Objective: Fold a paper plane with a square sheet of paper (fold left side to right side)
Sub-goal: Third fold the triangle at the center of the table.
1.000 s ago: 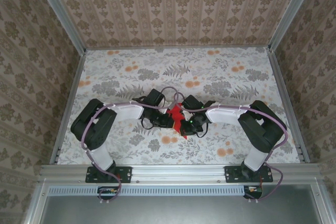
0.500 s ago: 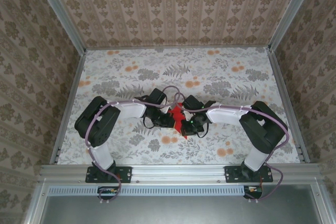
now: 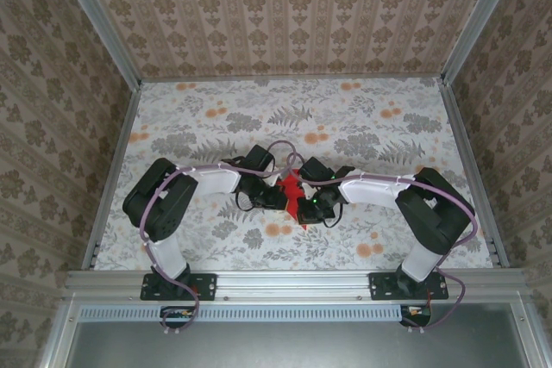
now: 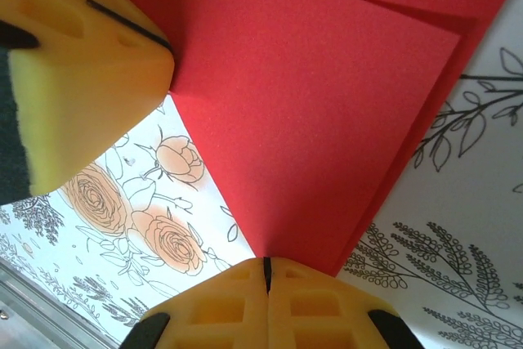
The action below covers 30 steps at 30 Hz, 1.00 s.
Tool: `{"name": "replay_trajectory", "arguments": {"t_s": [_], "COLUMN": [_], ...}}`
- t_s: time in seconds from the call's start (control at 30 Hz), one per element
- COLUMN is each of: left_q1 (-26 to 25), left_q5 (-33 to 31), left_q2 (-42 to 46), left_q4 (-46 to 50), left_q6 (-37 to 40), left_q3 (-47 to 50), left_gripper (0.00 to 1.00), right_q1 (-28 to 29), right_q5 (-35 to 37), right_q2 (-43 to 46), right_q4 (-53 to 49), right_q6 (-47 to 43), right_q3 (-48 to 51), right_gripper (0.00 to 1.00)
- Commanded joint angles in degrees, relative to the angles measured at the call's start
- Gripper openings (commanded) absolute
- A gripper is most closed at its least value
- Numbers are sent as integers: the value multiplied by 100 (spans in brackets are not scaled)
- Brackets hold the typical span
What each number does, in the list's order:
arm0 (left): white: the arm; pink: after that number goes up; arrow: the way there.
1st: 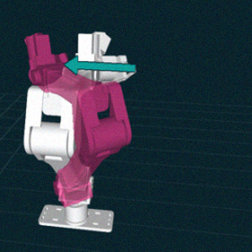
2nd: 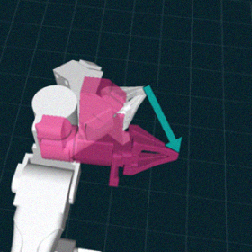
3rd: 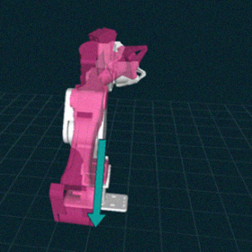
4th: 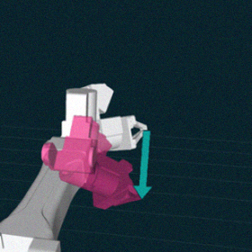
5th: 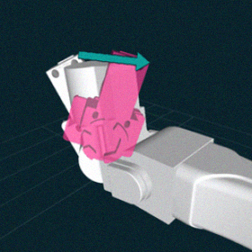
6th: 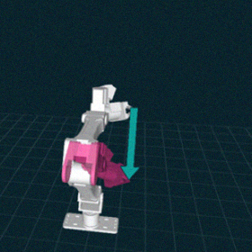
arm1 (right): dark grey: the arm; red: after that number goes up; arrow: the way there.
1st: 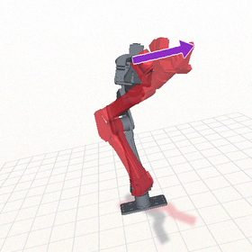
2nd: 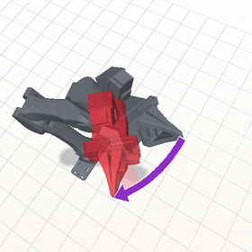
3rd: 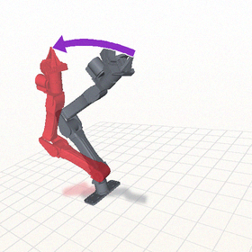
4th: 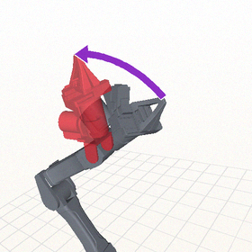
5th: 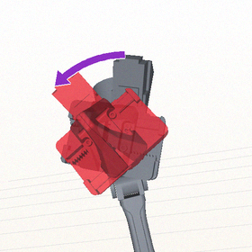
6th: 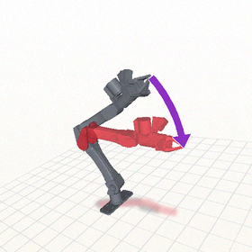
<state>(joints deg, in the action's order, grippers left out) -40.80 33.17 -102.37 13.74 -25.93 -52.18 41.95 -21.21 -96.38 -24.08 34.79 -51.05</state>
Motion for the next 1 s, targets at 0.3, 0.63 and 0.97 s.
{"name": "replay_trajectory", "arguments": {"t_s": [0.3, 0.63, 0.97], "left_q1": [10, 10, 24], "left_q5": [-515, -553, -637], "left_q2": [-240, -256, -275], "left_q4": [278, 350, 468], "left_q6": [-34, -2, 85], "left_q3": [-83, -134, -189], "left_gripper": [2, 2, 1], "right_q1": [70, 91, 85], "right_q5": [-62, 44, 163], "right_q2": [183, -171, -94], "right_q4": [138, 93, -211], "right_q6": [208, 169, 165], "right_q3": [-80, -79, 101], "right_gripper": [0, 0, 0]}}
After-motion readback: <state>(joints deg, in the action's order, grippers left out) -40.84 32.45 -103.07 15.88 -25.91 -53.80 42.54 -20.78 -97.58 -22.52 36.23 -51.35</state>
